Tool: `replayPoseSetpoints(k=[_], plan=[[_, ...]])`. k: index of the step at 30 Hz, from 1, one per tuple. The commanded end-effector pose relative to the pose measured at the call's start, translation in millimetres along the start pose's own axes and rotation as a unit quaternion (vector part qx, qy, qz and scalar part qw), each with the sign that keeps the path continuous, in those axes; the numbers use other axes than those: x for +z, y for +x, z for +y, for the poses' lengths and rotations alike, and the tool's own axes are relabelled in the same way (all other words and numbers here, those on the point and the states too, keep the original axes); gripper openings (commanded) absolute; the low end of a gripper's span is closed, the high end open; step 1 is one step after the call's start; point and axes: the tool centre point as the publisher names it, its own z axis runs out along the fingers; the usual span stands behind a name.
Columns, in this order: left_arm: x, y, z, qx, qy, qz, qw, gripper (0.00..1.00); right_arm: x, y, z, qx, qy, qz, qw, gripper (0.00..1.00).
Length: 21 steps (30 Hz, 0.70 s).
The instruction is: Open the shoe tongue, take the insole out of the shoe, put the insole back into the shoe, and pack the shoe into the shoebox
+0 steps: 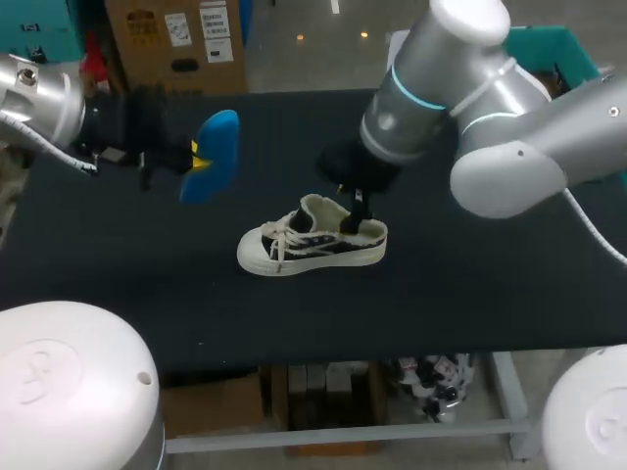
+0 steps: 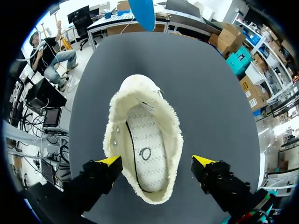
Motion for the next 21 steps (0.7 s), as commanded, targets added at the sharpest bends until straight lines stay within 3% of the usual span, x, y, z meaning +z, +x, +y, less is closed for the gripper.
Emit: replayPoseSetpoints(k=[1,14,21], plan=[[-7,4.8,8.4,-0.006,-0.003,-0.006,1.000,0.00,3,2,9,-0.002,0.079,-0.022,0.997,1.00],[-23,13.1,35.0,-0.028,-0.025,-0.026,0.999,0.00,26,-17,36,-0.034,0.124,0.031,0.991,1.00],[-31,13.9,46.3,-0.038,-0.032,-0.036,0.998,0.00,44,-25,36,-0.034,0.152,0.051,0.986,0.78]])
